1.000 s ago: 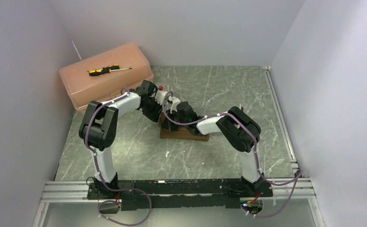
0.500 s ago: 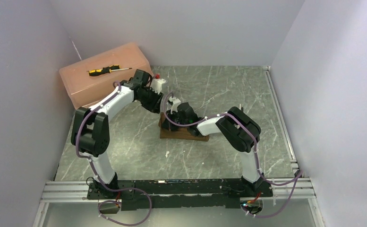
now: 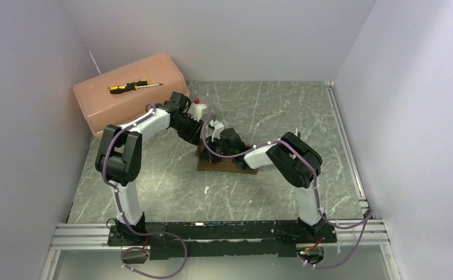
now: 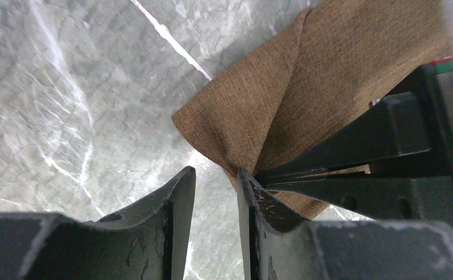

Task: Fold the napkin into a case and place the utensils inside
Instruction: Smooth out the 2/3-rectangle-folded napkin at the center of the board.

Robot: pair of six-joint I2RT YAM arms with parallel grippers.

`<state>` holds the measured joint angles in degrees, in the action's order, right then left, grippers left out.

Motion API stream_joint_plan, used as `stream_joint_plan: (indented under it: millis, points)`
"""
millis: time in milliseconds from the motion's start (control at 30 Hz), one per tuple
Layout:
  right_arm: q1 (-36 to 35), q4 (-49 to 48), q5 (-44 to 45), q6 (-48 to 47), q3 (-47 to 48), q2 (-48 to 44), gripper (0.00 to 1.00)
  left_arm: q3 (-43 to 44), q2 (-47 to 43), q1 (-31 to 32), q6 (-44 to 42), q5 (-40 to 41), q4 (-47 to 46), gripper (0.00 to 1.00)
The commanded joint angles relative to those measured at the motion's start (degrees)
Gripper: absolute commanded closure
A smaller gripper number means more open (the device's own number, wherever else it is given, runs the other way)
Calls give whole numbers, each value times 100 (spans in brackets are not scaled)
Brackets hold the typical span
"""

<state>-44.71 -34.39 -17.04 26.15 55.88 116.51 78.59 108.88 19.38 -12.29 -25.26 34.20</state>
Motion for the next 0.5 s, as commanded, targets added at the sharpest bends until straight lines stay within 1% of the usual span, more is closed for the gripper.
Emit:
stream_joint_plan:
  millis: [0, 333, 467]
  points:
    - [-34, 170, 46, -39, -147, -57, 100, -266, 42, 14, -75, -11, -322, 62]
    - [-26, 77, 55, 3, -213, -114, 100, -653, 115, 50, -198, 234, -639, 64]
    - [28, -25, 19, 176, -296, -319, 100, -743, 101, 117, -194, 260, -737, 65]
